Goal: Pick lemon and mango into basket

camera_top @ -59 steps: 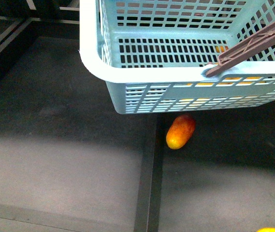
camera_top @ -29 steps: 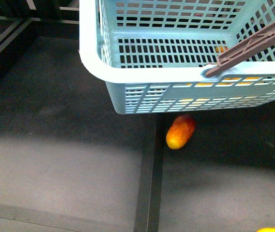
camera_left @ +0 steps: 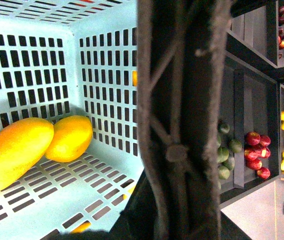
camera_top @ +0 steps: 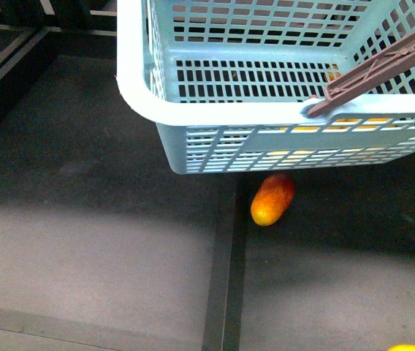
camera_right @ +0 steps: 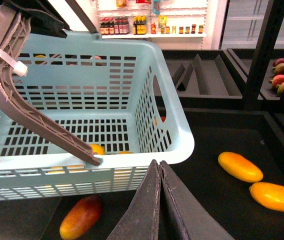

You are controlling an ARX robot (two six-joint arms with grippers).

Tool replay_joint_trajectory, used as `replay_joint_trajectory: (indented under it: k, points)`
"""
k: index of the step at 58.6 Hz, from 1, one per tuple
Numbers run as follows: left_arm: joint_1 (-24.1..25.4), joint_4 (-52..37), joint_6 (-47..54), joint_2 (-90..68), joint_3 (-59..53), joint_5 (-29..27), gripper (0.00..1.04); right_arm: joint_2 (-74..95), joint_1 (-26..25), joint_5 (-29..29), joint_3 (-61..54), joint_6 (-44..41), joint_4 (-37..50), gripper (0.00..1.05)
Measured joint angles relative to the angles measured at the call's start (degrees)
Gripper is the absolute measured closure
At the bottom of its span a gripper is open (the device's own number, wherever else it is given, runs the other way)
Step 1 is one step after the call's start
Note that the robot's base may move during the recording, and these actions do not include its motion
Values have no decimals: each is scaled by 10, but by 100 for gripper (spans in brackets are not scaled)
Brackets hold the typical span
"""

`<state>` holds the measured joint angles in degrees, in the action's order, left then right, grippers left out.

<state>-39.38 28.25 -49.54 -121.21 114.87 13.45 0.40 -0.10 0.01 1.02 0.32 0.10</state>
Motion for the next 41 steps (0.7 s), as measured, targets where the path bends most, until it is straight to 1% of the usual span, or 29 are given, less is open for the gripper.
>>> replay_joint_trajectory:
  k: [8, 9, 14, 19, 27, 29, 34, 36, 38, 40, 41]
  points:
    - [0, 0, 0, 0, 0, 0, 100, 0, 0, 0, 0, 0, 0, 103]
    - [0, 0, 0, 0, 0, 0, 100, 0, 0, 0, 0, -1, 0, 102]
    - [0, 0, 0, 0, 0, 0, 100, 0, 0, 0, 0, -1, 0, 79]
    - [0, 0, 1, 0, 0, 0, 100, 0, 0, 0, 0, -1, 0, 59]
    - [0, 0, 0, 0, 0, 0, 100, 0, 0, 0, 0, -1, 0, 39]
    - [0, 0, 1, 0, 0, 0, 100, 0, 0, 0, 0, -1, 0, 32]
    - [0, 0, 0, 0, 0, 0, 100, 0, 0, 0, 0, -1, 0, 19]
    - [0, 0, 0, 0, 0, 0, 100, 0, 0, 0, 0, -1, 0, 13]
    - [0, 0, 0, 0, 0, 0, 100, 0, 0, 0, 0, -1, 0, 8]
    - [0, 0, 0, 0, 0, 0, 100, 0, 0, 0, 0, -1, 0, 7]
    - [-1, -3, -3, 0, -1, -13, 100, 0, 0, 0, 0, -1, 0, 8]
